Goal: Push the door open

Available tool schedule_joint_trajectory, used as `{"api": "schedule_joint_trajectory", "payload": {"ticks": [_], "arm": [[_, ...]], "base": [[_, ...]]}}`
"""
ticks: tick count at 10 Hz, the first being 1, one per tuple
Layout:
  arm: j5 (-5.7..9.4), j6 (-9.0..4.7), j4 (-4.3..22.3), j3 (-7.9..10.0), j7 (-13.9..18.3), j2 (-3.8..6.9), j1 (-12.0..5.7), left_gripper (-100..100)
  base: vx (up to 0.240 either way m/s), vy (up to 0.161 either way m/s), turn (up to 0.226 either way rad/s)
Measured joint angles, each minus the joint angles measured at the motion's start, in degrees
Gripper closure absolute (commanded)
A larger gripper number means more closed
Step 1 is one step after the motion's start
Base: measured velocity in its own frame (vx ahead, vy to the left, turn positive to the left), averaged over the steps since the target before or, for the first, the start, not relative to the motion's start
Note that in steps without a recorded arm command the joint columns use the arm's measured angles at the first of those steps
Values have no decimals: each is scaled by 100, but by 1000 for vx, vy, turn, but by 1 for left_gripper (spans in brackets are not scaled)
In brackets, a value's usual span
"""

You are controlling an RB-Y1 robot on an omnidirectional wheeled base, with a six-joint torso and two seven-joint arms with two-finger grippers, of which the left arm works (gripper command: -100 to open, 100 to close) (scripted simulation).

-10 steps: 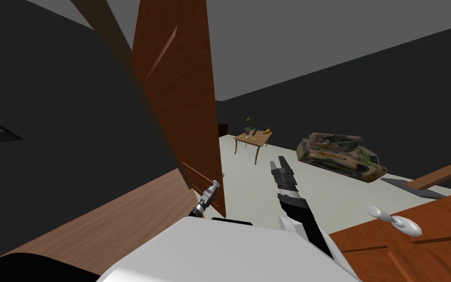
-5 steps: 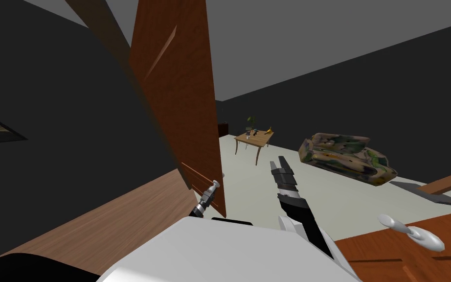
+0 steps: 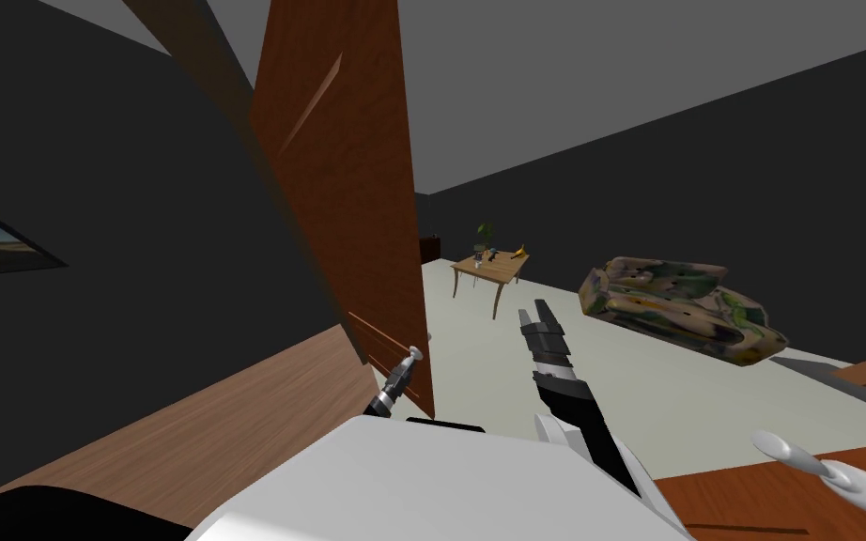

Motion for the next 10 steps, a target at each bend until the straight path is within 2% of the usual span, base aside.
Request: {"api": "schedule_joint_trajectory", "payload": {"ticks": [10], "arm": [[234,32,2,-160,1396,75,-31,100]], "base": [[45,-26,45]]}}
